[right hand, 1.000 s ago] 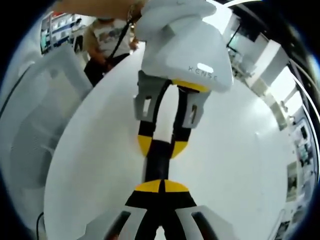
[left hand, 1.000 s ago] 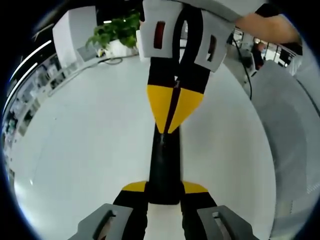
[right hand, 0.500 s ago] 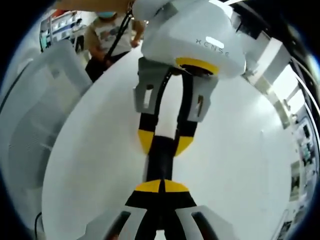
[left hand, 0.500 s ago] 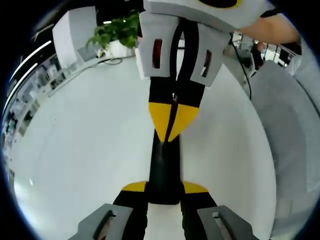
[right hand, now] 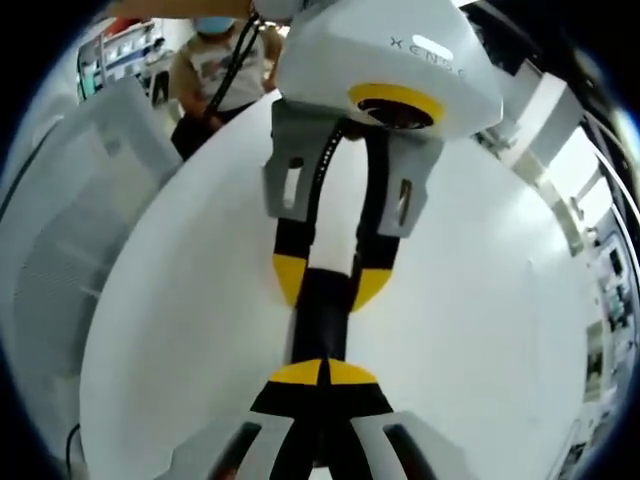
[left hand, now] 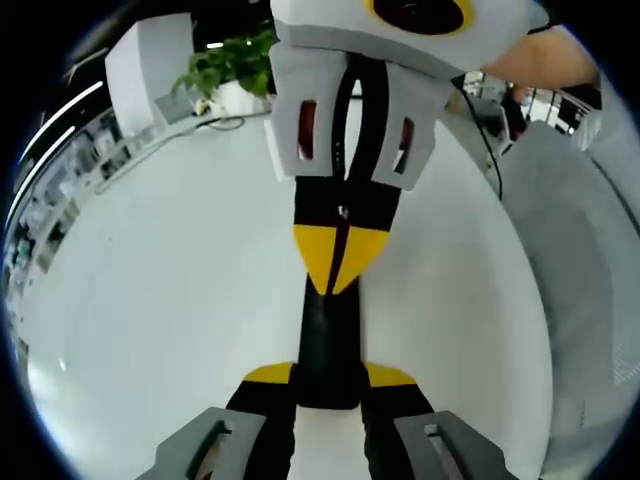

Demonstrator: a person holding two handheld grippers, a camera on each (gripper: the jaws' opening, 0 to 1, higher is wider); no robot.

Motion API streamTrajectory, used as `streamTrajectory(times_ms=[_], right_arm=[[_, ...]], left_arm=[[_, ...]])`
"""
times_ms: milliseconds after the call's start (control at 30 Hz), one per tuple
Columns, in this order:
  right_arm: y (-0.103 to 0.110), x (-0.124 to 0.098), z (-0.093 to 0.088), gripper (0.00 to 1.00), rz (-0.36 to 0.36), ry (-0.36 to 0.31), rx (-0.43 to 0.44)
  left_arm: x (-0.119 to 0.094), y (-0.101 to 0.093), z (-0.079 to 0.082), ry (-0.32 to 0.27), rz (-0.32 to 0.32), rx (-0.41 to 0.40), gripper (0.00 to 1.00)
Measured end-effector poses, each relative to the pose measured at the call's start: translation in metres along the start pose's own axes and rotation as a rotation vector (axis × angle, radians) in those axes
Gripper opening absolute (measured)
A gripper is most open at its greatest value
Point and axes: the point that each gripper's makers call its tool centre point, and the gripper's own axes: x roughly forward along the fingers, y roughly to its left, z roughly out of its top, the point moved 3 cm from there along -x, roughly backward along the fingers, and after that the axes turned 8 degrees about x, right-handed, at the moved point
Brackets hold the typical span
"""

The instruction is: Press the specified remote control buttons in sequence, fully releasing each button before pressing the next.

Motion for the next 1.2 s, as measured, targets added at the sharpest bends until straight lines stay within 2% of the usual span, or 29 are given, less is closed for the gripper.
streamTrajectory(times_ms=[600, 1000, 1200], right_arm=[[-0.0002, 0.0041, -0.0027, 0.0, 0.011, 0.005, 0.003], [0.0003, 0.0057, -0.0019, 0.0, 0.003, 0.038, -0.019], [-0.0007, 0.006, -0.0025, 0.0, 0.011, 0.037, 0.02]], left_arm=[[0.0003, -0.0001, -0.0002, -0.012, 0.0, 0.0, 0.24], [0.0004, 0.0002, -0.0009, -0.016, 0.0, 0.0, 0.24], [0.0004, 0.0, -0.0007, -0.016, 0.0, 0.001, 0.24]])
